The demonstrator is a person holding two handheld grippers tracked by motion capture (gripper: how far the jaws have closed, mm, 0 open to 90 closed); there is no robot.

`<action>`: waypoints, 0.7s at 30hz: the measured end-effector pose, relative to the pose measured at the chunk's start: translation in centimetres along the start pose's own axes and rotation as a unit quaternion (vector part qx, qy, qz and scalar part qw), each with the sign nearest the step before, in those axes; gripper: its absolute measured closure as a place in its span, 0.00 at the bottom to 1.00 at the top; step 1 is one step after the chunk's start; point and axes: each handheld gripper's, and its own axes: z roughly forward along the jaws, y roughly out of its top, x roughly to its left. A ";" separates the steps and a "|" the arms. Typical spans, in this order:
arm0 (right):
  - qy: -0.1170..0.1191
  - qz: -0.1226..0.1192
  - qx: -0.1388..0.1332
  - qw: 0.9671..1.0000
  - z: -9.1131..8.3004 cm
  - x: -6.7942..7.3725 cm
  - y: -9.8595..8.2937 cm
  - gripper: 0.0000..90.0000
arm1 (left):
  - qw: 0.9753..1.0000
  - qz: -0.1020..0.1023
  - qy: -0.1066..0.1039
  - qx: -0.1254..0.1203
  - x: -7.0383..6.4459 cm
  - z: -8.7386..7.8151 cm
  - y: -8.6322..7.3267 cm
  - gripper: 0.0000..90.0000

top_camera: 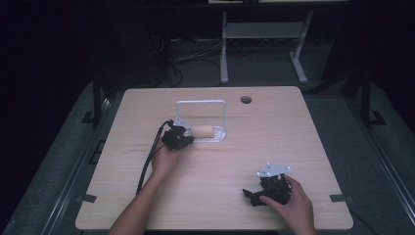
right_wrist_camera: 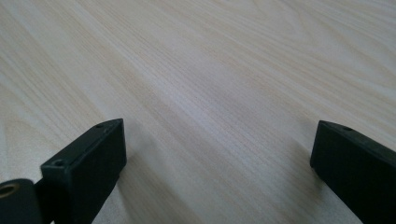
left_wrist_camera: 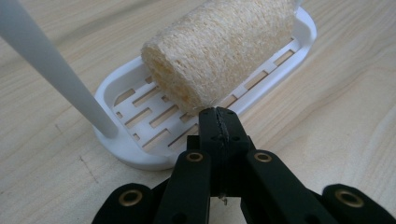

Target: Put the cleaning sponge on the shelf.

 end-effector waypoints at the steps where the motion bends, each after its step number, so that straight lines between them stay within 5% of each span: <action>1: 0.000 0.000 0.000 1.000 0.0 0.0 0.0 0.04 | 1.000 0.000 -0.002 0.000 0.0 0.0 0.0 1.00; 13: 0.000 0.000 0.000 1.000 0.0 0.0 0.0 0.04 | 1.000 0.008 -0.016 -0.002 -0.5 -1.3 -0.1 0.94; 21: -0.001 0.000 0.000 1.000 0.0 0.0 0.0 0.04 | 1.000 0.007 -0.023 -0.008 -0.6 -3.0 -0.5 0.68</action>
